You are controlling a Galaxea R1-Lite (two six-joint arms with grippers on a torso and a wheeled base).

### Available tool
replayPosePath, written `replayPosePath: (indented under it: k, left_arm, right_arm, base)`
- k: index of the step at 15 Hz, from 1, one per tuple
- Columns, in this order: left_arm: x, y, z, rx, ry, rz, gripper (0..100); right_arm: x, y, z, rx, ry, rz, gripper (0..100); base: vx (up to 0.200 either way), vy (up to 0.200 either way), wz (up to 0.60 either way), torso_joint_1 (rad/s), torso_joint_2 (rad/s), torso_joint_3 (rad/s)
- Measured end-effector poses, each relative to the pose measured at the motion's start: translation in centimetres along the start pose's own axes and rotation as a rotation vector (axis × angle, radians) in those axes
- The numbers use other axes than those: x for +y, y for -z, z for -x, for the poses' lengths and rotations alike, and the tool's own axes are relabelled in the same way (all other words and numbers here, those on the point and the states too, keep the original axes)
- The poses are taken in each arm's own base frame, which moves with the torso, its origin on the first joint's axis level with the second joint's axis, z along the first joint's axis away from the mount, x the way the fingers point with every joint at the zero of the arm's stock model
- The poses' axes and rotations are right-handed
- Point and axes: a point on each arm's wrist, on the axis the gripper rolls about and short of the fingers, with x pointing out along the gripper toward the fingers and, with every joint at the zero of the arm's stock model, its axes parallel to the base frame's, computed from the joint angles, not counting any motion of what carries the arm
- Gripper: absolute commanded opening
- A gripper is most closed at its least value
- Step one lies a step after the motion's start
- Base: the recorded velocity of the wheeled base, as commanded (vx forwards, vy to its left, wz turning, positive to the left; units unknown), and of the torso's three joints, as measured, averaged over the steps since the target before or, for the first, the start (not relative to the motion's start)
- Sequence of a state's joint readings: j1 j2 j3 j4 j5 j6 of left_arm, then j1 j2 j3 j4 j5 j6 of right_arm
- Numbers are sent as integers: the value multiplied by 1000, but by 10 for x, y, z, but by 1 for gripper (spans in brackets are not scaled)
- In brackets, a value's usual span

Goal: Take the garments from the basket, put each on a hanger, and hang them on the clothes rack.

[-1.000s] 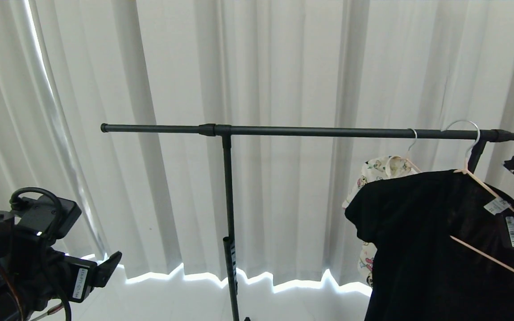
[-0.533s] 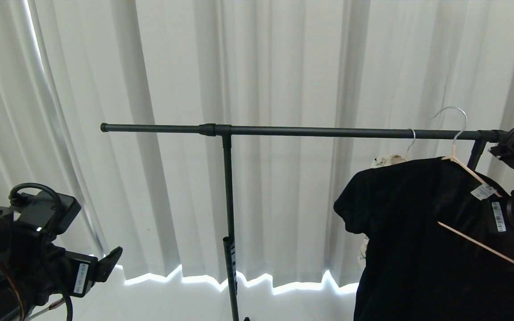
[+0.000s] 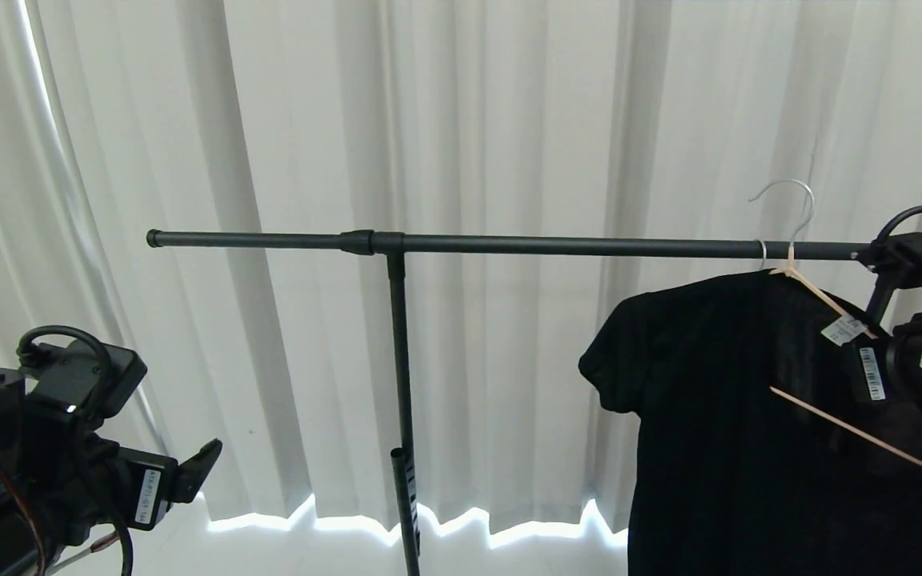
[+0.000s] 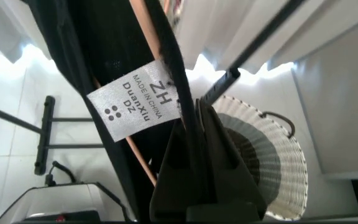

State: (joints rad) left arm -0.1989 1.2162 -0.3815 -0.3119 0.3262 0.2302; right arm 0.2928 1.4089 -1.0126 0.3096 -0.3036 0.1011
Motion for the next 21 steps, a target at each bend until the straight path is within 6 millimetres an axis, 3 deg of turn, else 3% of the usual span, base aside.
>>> replayPosePath:
  k: [6, 12, 21]
  left_arm:
    - [-2, 0, 0, -1, 12, -8, 100]
    - [-3, 0, 0, -2, 15, -9, 100]
    - [-3, -1, 0, -3, 14, -9, 100]
  right_arm:
    - [9, -9, -22, 3, 0, 2, 0]
    - [26, 2, -35, 65, -28, 55, 0]
    - [35, 9, -41, 124, -41, 97, 0]
  base:
    - [33, 0, 0, 0, 0, 0]
    - [0, 0, 0, 0, 0, 0]
    - [0, 0, 0, 0, 0, 0]
